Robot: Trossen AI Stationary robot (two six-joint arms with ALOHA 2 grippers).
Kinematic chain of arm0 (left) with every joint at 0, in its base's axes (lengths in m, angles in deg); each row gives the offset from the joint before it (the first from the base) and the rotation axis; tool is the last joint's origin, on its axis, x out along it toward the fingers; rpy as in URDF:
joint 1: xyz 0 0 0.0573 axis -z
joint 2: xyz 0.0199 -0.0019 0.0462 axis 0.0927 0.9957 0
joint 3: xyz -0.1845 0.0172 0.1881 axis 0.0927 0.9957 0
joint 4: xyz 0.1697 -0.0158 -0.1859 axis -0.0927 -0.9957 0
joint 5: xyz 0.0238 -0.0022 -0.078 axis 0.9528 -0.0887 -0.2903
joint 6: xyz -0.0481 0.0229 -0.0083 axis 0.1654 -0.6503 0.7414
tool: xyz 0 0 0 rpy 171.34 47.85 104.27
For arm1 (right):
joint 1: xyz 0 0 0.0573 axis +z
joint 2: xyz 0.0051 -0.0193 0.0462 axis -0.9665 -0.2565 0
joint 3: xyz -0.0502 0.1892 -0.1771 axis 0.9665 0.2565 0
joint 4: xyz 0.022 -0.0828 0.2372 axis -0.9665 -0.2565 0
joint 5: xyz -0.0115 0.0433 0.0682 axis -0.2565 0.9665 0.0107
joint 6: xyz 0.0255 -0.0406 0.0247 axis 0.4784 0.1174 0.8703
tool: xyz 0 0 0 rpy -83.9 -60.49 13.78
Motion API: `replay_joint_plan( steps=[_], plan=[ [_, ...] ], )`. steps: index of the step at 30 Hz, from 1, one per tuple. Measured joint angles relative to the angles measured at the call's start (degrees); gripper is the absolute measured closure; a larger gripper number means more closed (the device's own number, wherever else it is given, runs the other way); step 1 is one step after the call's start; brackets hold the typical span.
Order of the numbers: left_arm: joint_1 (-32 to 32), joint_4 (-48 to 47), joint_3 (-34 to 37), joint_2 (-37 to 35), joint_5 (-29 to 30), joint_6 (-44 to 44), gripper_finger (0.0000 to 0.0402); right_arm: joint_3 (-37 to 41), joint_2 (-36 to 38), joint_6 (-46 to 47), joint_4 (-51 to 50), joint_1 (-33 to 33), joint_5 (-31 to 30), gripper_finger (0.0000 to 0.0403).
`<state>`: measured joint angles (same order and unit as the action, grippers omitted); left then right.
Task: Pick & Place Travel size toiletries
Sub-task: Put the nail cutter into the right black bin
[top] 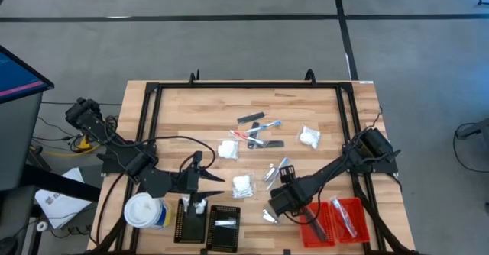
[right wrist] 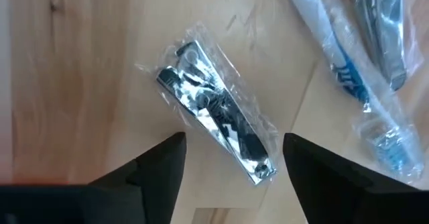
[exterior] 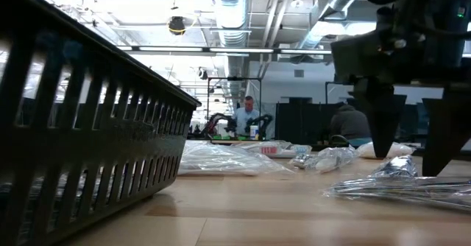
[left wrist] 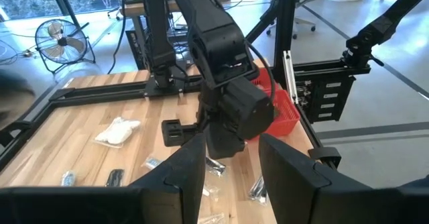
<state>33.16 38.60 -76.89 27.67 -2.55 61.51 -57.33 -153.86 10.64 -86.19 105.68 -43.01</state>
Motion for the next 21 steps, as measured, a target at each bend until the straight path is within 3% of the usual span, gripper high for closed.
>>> replay_joint_plan(
  steps=[5, 15, 21],
  plan=[
    [0.0, 0.0, 0.0, 0.0, 0.0, 0.0, 0.027, 1.2, 0.2, 1.5, 0.5, -0.3, 0.6, 0.0196],
    [0.0, 0.3, 0.0, 0.0, 0.1, 0.0, 0.027, 1.5, 0.1, 1.3, 1.4, -0.6, 2.2, 0.0304],
    [0.0, 0.3, 0.0, 0.0, 0.2, 0.0, 0.027, 1.5, 0.1, 1.0, 1.2, -0.6, 1.9, 0.0337]
  ],
)
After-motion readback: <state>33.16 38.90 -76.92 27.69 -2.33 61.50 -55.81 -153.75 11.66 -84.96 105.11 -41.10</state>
